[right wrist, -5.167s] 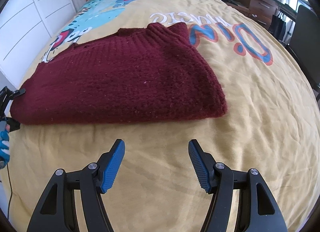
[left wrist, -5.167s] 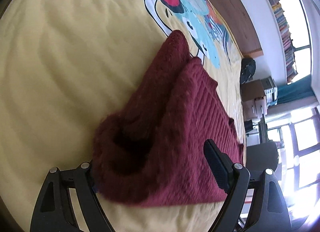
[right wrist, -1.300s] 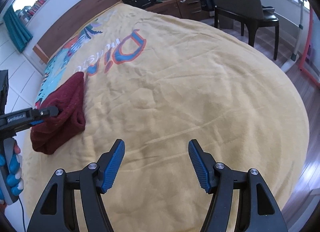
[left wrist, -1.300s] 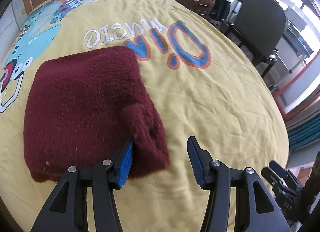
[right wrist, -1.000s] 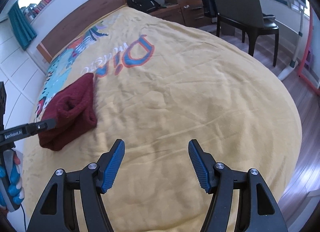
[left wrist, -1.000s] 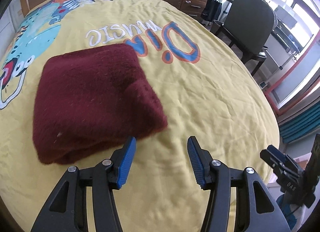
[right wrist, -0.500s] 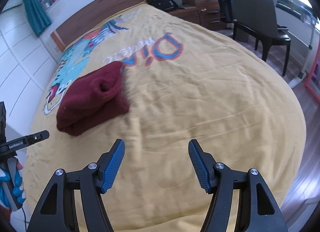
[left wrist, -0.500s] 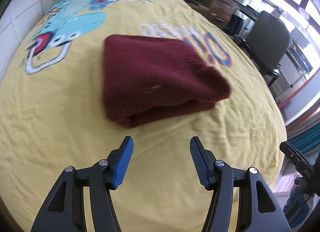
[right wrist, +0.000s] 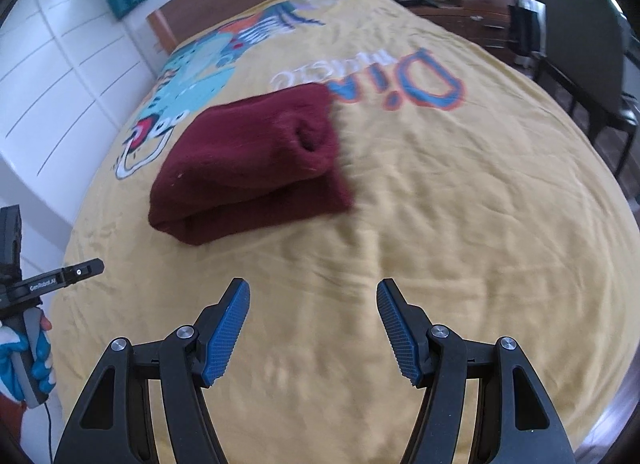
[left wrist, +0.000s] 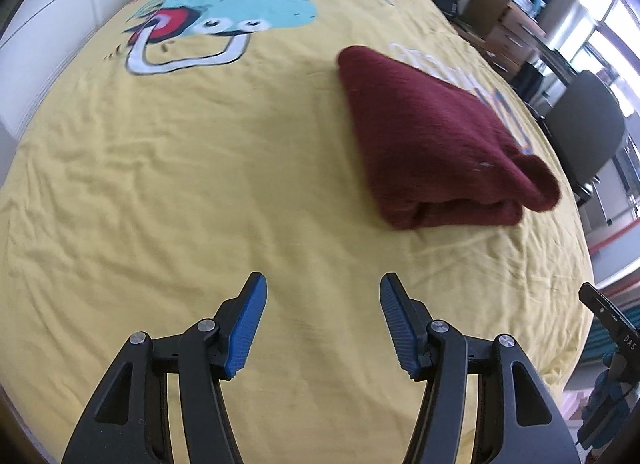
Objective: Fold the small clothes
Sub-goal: 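Move both grippers to the sweater's remaining side edge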
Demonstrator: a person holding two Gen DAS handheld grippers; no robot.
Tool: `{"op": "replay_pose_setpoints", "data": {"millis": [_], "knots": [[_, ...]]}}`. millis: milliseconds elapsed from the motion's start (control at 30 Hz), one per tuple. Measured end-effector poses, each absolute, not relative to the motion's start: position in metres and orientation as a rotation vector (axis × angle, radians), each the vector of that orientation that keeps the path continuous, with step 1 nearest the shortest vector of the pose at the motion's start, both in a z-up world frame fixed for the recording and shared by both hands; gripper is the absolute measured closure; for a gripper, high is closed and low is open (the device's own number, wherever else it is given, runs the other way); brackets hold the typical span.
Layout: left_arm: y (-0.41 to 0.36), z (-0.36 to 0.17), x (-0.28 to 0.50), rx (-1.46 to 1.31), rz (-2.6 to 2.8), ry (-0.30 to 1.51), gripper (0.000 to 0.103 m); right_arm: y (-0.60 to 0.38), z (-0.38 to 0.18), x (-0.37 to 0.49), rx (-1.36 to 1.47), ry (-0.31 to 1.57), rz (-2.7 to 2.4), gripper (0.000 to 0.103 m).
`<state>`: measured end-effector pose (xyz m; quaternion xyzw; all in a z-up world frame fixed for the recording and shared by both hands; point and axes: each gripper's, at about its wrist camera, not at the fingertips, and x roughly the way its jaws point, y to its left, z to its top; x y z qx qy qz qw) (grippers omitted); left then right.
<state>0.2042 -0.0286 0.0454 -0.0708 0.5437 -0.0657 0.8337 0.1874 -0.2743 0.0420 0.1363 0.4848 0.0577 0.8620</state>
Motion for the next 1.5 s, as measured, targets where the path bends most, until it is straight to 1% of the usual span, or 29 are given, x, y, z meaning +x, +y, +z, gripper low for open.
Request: {"op": "replay_pose_setpoints", "data": {"millis": [233,433,633,800,933,1067,1200,1267,1400,1433,1467,1500], "knots": [[-0.019,0.055,0.228,-0.175,-0.139,1.123,0.050,-0.247,0.055,0.241,0.238,0.993,0.210,0.035],[-0.048,0.069,0.271,-0.146,-0.214,1.079,0.050,-0.220,0.067,0.298,0.197,0.960,0.271,0.035],[-0.089,0.062,0.312,-0.076,-0.271,1.058,0.050,-0.220,0.045,0.342,0.205,0.978,0.266,0.035],[-0.113,0.034,0.334,-0.061,-0.315,1.086,0.050,-0.248,0.011,0.349,0.246,1.016,0.234,0.035],[-0.136,0.015,0.334,-0.047,-0.344,1.103,0.048,-0.266,-0.008,0.342,0.258,1.020,0.234,0.035],[-0.156,0.006,0.331,-0.033,-0.362,1.109,0.038,-0.283,-0.019,0.336,0.317,1.016,0.228,0.035],[-0.156,0.003,0.332,-0.029,-0.349,1.115,0.036,-0.286,-0.019,0.335,0.331,1.022,0.251,0.035],[-0.148,0.004,0.332,-0.034,-0.346,1.120,0.034,-0.285,-0.013,0.335,0.329,1.023,0.258,0.035],[-0.132,0.014,0.331,-0.094,-0.359,1.113,0.034,-0.288,0.002,0.338,0.353,1.003,0.251,0.035],[-0.126,0.018,0.332,-0.117,-0.360,1.109,0.034,-0.286,0.006,0.340,0.338,1.001,0.242,0.033],[-0.118,0.022,0.333,-0.134,-0.354,1.097,0.034,-0.285,0.009,0.343,0.325,1.002,0.234,0.027],[-0.115,0.025,0.334,-0.138,-0.349,1.089,0.034,-0.284,0.011,0.347,0.307,1.006,0.219,0.025]]}}
